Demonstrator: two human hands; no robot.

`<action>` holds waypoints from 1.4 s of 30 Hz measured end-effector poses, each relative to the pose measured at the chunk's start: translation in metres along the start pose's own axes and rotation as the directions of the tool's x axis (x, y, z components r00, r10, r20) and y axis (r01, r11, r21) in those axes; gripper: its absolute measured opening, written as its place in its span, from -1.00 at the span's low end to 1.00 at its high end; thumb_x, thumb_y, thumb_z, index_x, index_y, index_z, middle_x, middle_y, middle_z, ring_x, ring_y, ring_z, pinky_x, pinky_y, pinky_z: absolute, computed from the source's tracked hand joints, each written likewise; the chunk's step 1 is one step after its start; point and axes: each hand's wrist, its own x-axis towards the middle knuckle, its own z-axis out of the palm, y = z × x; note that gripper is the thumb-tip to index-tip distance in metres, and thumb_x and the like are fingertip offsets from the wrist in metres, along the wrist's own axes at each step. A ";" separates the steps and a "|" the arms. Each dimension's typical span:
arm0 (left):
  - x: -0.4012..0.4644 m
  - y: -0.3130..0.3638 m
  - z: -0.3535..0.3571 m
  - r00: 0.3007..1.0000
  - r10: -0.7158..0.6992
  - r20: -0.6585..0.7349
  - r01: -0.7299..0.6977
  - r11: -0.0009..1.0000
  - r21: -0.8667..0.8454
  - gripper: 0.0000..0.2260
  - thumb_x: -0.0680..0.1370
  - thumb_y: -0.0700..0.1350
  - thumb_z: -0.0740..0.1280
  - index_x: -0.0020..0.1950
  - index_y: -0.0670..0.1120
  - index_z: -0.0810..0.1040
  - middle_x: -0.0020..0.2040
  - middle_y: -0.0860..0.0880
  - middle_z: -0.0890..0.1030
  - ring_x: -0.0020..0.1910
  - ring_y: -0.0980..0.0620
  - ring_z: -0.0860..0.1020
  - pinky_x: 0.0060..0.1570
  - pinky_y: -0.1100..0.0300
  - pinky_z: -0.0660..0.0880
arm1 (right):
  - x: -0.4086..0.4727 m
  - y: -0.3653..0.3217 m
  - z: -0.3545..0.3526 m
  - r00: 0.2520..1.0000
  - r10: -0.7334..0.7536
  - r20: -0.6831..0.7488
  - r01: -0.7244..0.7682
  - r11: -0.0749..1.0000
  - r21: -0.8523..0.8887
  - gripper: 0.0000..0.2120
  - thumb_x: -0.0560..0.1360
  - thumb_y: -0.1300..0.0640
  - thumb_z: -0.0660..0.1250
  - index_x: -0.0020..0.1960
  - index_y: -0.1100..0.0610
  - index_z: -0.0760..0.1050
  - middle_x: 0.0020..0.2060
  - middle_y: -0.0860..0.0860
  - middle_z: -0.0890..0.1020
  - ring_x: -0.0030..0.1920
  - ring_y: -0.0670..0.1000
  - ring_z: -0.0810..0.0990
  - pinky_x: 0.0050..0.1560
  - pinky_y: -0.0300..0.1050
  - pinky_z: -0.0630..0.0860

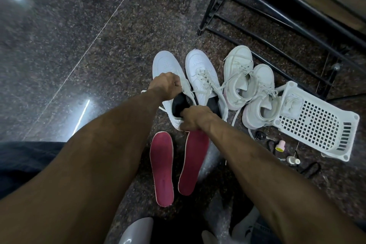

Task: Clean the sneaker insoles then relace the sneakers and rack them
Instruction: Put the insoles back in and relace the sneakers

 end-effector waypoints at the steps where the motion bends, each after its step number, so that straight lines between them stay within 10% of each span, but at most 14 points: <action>1: -0.001 0.001 0.000 1.000 -0.002 -0.001 0.002 1.000 0.003 -0.90 0.45 -0.13 0.29 -0.12 -0.02 0.60 -0.08 -0.02 0.65 -0.09 -0.07 0.57 -0.20 0.16 0.42 | -0.001 0.000 0.001 1.000 0.005 0.010 -0.005 1.000 0.009 -0.67 0.52 -0.04 0.22 0.21 0.09 0.51 0.13 0.07 0.59 0.12 0.13 0.57 -0.03 -0.01 0.45; 14: -0.007 0.004 0.001 0.999 -0.021 -0.035 0.021 1.000 -0.017 -0.93 0.48 -0.11 0.31 -0.19 0.03 0.52 -0.07 -0.04 0.65 -0.07 -0.08 0.57 -0.18 0.17 0.38 | 0.000 -0.006 0.006 0.994 0.103 0.026 -0.106 0.963 0.246 -0.64 0.53 0.05 0.19 0.30 0.08 0.48 0.24 0.09 0.55 0.24 0.18 0.52 0.05 -0.04 0.40; 19: -0.018 0.011 0.005 0.994 0.010 -0.104 -0.006 0.999 0.045 -0.90 0.51 -0.15 0.27 -0.06 -0.08 0.57 0.00 -0.07 0.59 -0.05 -0.13 0.57 -0.16 0.09 0.46 | -0.007 -0.008 0.039 0.948 0.191 -0.253 -0.054 0.884 0.465 -0.86 0.48 0.09 0.26 -0.03 0.11 0.53 0.02 0.13 0.63 0.05 0.25 0.59 -0.11 -0.04 0.42; 31: -0.032 0.005 -0.002 0.988 0.022 -0.153 -0.020 1.000 0.013 -0.47 0.49 -0.17 0.26 0.47 -0.05 0.32 0.53 -0.06 0.20 0.40 -0.19 0.35 0.29 -0.11 0.37 | -0.013 0.003 0.050 0.746 0.386 -0.542 0.193 0.654 0.731 -0.67 0.51 0.29 0.23 0.24 0.11 0.52 0.24 0.02 0.48 0.09 0.09 0.58 0.02 -0.09 0.50; 35: -0.049 0.012 0.008 0.942 0.110 -0.317 -0.105 0.994 0.033 -0.57 0.48 -0.15 0.27 0.36 -0.13 0.45 0.35 -0.12 0.43 0.25 -0.20 0.47 0.16 -0.11 0.45 | -0.058 -0.001 0.099 0.709 0.596 -0.376 -0.117 0.625 0.772 -0.84 0.54 0.10 0.24 0.04 0.13 0.55 -0.02 0.10 0.62 -0.01 0.17 0.59 -0.12 -0.07 0.42; 42: -0.063 0.025 0.020 0.928 0.235 -0.289 -0.236 0.971 0.035 -0.75 0.50 -0.14 0.22 0.10 -0.08 0.62 0.19 -0.07 0.56 0.09 -0.14 0.57 -0.04 -0.05 0.55 | -0.071 -0.038 0.171 0.751 0.654 0.094 -0.415 0.356 0.837 -0.33 0.42 -0.27 0.36 0.31 0.13 0.26 0.23 0.13 0.52 0.23 0.21 0.52 0.14 0.06 0.45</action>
